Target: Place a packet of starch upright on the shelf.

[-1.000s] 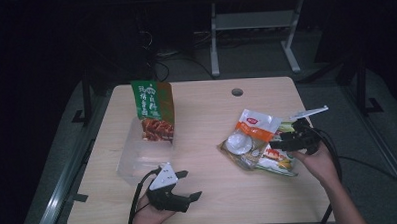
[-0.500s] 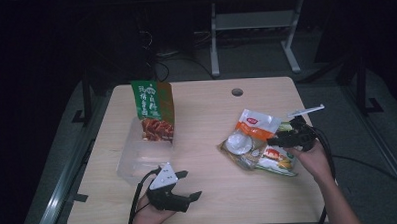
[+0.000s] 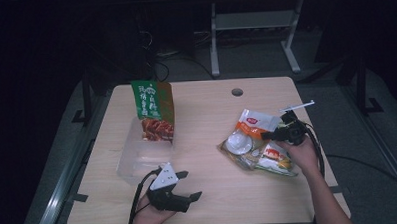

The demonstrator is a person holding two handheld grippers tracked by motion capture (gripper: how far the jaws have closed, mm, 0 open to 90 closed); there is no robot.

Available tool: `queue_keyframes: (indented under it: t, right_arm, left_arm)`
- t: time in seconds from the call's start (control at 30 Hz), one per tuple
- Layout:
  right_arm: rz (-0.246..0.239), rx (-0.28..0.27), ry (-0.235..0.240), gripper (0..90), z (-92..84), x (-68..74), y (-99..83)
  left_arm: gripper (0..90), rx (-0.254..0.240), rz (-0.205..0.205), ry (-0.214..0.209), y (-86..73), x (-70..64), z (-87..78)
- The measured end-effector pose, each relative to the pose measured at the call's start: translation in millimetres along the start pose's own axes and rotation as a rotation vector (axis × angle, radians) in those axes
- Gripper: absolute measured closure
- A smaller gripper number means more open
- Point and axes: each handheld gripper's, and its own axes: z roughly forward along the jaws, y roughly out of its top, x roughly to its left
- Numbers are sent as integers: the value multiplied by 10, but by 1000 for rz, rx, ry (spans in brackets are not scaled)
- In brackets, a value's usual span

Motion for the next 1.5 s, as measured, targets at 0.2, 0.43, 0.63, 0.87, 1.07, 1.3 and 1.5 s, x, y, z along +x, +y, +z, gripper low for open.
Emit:
queue_keyframes:
  t: [0.2,0.43,0.63,0.87,1.07,1.3,1.5]
  right_arm:
    - [10,-29,19,739,-34,3,17]
    - [6,-71,80,883,-95,47,0]
    - [-59,-124,92,893,-188,217,5]
    - [-134,-166,87,893,-271,405,-50]
    - [-201,-222,108,895,-318,574,-171]
    - [-308,-232,119,897,-357,748,-171]
    - [-364,-221,155,898,-377,834,-92]
  left_arm:
    - [215,-7,-3,3,6,10,-11]
    - [217,-2,3,1,5,-3,3]
    - [218,2,1,-2,1,-21,16]
    - [219,11,3,-8,0,-30,38]
    - [219,14,11,-20,7,-46,55]
    - [219,15,14,-58,36,-142,151]
    - [214,6,4,-50,139,-124,228]
